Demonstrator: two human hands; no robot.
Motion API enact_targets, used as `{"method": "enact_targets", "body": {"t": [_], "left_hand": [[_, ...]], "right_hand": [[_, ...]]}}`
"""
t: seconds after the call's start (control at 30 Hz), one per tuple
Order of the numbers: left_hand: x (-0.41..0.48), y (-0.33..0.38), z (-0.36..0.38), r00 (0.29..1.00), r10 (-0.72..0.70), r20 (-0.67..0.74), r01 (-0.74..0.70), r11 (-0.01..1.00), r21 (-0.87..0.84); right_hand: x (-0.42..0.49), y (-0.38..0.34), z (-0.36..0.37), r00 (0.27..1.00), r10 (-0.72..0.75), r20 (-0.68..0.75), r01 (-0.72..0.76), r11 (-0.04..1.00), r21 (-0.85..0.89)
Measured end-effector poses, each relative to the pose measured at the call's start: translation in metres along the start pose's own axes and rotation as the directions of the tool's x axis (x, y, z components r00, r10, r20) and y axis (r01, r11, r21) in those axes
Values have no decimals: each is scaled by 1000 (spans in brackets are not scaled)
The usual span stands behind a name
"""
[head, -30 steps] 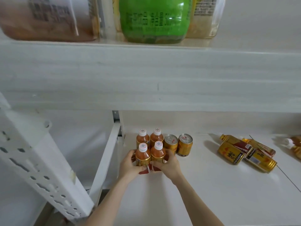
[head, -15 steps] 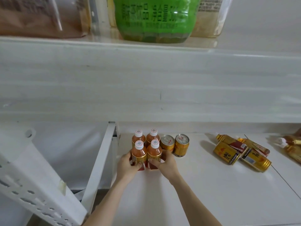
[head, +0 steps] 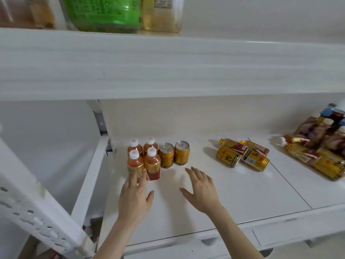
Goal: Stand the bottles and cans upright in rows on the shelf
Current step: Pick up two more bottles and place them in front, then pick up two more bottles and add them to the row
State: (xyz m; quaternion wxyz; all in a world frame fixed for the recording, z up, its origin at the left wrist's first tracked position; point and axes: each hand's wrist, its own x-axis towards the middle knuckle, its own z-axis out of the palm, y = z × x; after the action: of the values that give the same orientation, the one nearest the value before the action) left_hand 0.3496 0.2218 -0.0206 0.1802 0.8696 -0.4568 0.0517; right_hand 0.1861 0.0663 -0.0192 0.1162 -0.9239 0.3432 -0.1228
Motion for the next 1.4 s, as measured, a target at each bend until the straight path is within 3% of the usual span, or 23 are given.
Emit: {"method": "enact_targets", "body": {"t": [0.23,0.63,0.8,0.93,1.1,1.4], "left_hand": [[-14,58,22,998,-21,61,17,997,78],[-26,202,62,982,-175,73,178,983,-35],[-22,241,69,991,-114,70,117,992,-39],[-5,264,73,993,-82,87,89,993,-83],[29,296,77,989,-95,115,109,986,-126],[120,345,99,973,-221,73,231,953,-196]], "right_hand": [[-32,71,-28,998,-5,-57,-2,994,-112],[-62,203,-84,997,-67,47,73,986,-148],[-71,245,-95,1000,-22,-22,19,991,-130],[-70,276,-105,996,45,-82,-54,993,-107],[-53,317,-126,993,104,-57,-109,990,-92],[20,375,-144,999,23,-48,-25,999,-40]]}}
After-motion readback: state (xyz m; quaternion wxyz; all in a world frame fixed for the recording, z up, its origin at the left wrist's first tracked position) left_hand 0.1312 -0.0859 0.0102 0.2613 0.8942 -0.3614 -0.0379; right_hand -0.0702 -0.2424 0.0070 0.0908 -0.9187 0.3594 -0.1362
